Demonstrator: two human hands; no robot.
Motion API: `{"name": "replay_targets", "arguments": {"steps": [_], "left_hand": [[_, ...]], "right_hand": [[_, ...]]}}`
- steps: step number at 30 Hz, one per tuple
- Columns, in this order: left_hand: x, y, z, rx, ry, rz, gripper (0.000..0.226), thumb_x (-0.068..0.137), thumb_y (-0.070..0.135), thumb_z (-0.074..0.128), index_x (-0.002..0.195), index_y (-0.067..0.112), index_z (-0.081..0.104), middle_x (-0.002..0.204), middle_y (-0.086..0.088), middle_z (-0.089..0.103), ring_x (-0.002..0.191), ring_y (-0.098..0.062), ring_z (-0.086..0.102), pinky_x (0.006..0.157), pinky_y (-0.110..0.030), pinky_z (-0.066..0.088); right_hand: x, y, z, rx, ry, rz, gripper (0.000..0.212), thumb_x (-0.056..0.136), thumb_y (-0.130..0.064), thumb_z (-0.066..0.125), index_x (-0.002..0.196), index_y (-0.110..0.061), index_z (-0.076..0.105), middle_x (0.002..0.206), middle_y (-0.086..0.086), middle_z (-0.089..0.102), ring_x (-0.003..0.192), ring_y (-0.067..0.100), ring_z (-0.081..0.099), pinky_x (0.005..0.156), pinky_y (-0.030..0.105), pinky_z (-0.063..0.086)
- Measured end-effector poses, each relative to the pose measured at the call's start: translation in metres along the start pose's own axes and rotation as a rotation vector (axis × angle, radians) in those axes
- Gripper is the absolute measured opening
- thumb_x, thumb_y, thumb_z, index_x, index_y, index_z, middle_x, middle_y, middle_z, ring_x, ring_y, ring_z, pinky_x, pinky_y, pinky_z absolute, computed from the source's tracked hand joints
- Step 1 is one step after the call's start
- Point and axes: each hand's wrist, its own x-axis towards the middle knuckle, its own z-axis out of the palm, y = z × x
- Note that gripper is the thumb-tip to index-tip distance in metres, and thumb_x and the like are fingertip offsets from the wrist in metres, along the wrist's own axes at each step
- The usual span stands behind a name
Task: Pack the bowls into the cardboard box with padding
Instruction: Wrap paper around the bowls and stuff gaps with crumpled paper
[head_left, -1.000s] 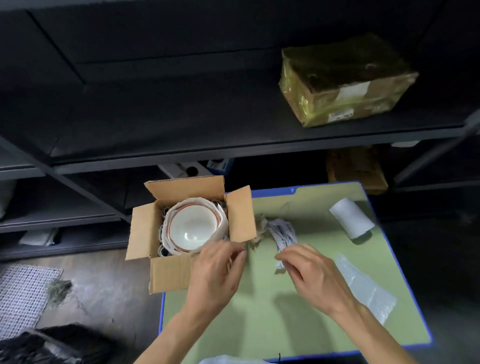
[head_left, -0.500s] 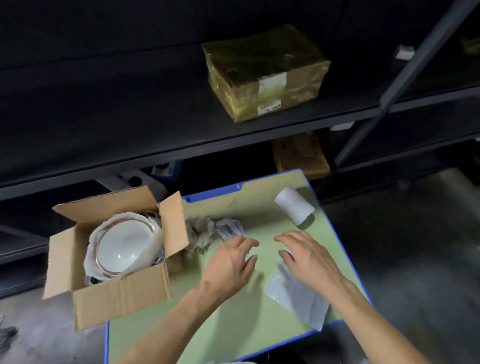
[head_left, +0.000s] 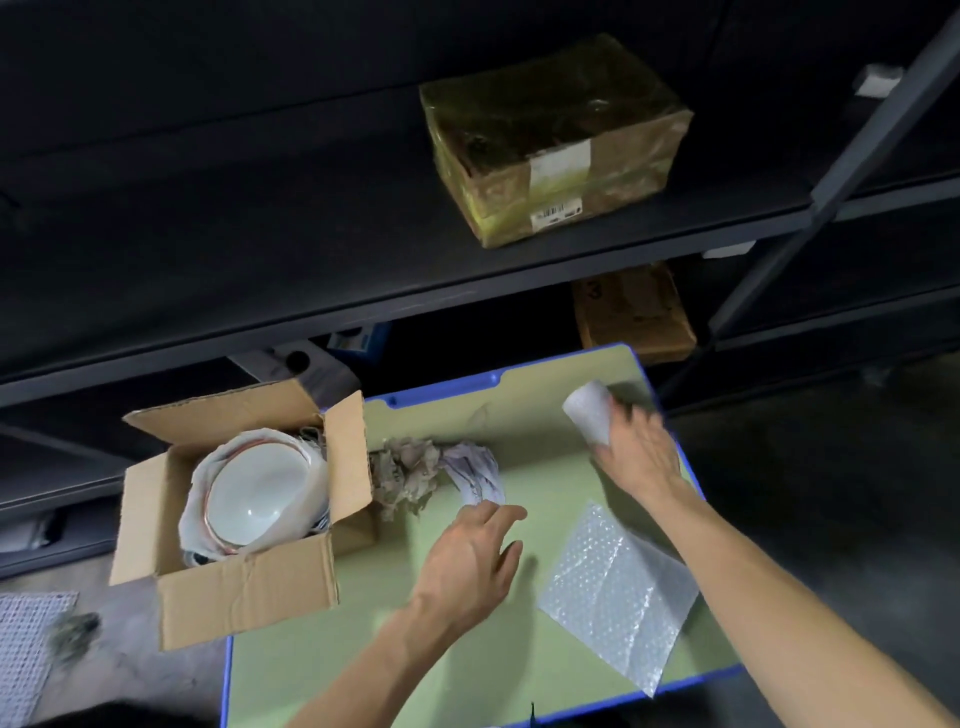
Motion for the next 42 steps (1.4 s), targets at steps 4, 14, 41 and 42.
{"name": "replay_targets", "arguments": {"steps": [4, 14, 41, 42], "left_hand": [[0.000, -0.007, -0.005, -0.009, 0.038, -0.020, 0.039, 0.095, 0.031, 0.047, 0.133, 0.025, 0.054, 0.119, 0.001, 0.059, 0.112, -0.023, 0.053, 0.092, -0.036, 0.045], [0.029, 0.003, -0.027, -0.122, 0.197, 0.036, 0.066, 0.092, 0.041, 0.054, 0.152, 0.021, 0.032, 0.145, -0.003, 0.034, 0.130, -0.021, 0.040, 0.104, -0.033, 0.043], [-0.035, 0.001, -0.056, -0.347, 0.112, 0.062, 0.019, 0.097, 0.040, 0.056, 0.108, 0.030, 0.045, 0.087, 0.006, 0.062, 0.075, -0.011, 0.052, 0.074, -0.033, 0.045], [-0.036, 0.002, -0.056, -0.344, 0.115, 0.064, 0.017, 0.098, 0.039, 0.056, 0.108, 0.029, 0.046, 0.085, 0.005, 0.061, 0.074, -0.010, 0.050, 0.074, -0.033, 0.044]], "right_hand": [[-0.010, -0.016, 0.004, 0.039, 0.008, -0.027, 0.059, 0.088, -0.024, 0.066, 0.141, -0.012, 0.044, 0.118, 0.014, 0.059, 0.107, 0.034, 0.056, 0.084, 0.041, 0.049], [-0.070, -0.033, -0.056, 0.407, -0.354, -0.318, 0.033, 0.088, -0.029, 0.061, 0.118, -0.039, 0.052, 0.101, -0.012, 0.066, 0.090, 0.013, 0.060, 0.078, 0.029, 0.048], [-0.118, -0.074, -0.078, 0.633, -0.369, -0.408, 0.005, 0.094, -0.031, 0.060, 0.092, -0.035, 0.063, 0.075, -0.008, 0.064, 0.061, 0.006, 0.056, 0.065, 0.033, 0.050], [-0.120, -0.074, -0.080, 0.649, -0.372, -0.400, 0.007, 0.093, -0.029, 0.061, 0.091, -0.034, 0.064, 0.073, -0.008, 0.064, 0.060, 0.006, 0.055, 0.063, 0.031, 0.048]]}}
